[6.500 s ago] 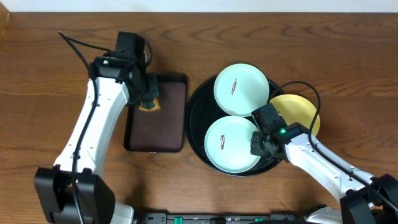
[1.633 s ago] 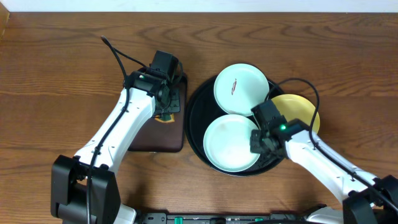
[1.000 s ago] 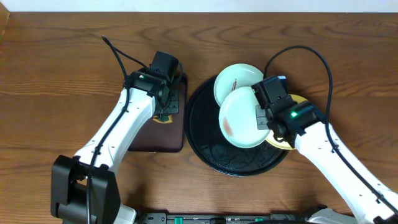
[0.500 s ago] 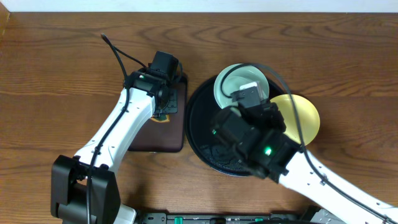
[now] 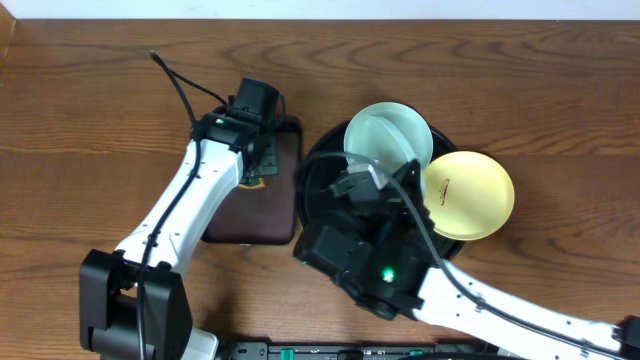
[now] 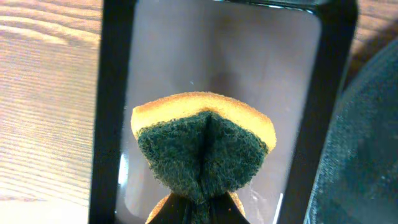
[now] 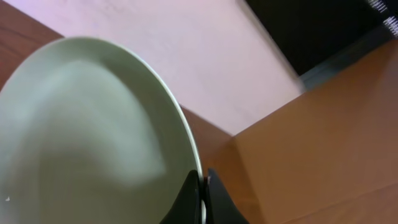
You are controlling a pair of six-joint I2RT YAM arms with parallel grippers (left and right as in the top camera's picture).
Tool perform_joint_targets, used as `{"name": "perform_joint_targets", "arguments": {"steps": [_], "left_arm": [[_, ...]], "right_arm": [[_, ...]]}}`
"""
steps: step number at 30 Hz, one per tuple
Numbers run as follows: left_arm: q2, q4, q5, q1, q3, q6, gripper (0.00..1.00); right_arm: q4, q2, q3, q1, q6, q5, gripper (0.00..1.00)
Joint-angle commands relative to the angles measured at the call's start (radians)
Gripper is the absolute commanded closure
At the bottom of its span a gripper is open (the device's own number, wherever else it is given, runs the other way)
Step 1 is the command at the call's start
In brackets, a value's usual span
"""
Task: Clean dirty plates on tray and stack at the side
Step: 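Grasp the lower mint plate rim with right gripper, carry it right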
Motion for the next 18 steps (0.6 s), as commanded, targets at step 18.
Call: {"name": "perform_joint_targets", "arguments": {"steps": [18], "left_arm": [[-0.001, -0.012, -0.006, 0.012, -0.012, 0.001, 0.92]], "right_arm": [[0.036, 0.084, 0.016, -0.075, 0.07, -0.454, 0.99]]}}
